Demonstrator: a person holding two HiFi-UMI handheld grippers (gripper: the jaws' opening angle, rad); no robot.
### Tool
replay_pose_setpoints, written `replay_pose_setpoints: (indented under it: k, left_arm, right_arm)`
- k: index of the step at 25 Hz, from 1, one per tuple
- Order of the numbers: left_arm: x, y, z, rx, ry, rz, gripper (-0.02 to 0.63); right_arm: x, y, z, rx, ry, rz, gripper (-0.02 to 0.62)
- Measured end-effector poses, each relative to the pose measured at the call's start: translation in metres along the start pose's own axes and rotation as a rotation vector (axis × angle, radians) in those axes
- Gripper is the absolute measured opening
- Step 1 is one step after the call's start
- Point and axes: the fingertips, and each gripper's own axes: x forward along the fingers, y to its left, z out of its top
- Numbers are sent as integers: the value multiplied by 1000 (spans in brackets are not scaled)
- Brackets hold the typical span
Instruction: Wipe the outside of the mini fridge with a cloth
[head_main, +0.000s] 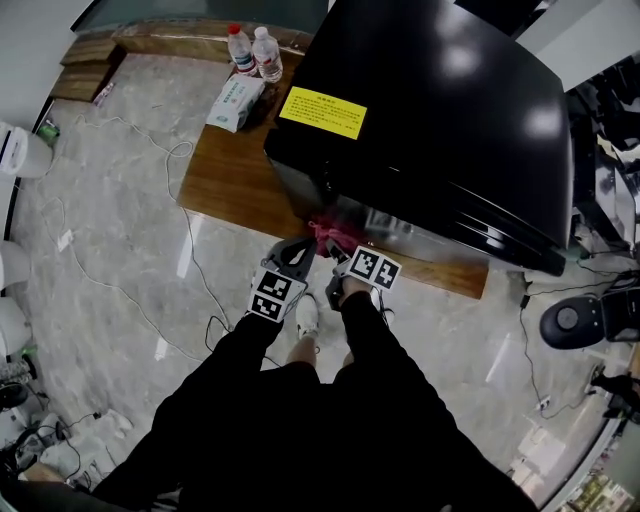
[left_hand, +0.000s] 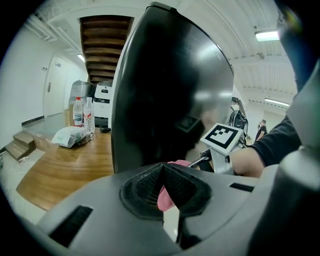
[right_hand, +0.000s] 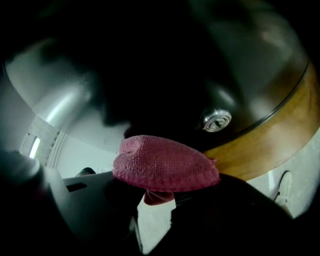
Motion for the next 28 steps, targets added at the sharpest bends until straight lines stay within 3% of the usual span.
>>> replay_pose_setpoints:
  k: [6, 13, 22, 28]
  left_arm:
    - [-12, -1, 6, -16, -5, 12, 6]
    - [-56, -23, 65, 0, -125, -46, 6]
    - [-137, -84, 162, 34, -275, -107, 6]
    - [-180, -124, 245, 78, -359, -149, 6]
  right_arm:
    - [6, -12, -6, -27, 32, -39, 121]
    - [-56, 60, -21, -361, 28, 22, 118]
    - [-200, 186, 12, -780, -246, 135, 120]
    - [-293, 255, 36, -1018, -419, 125, 120]
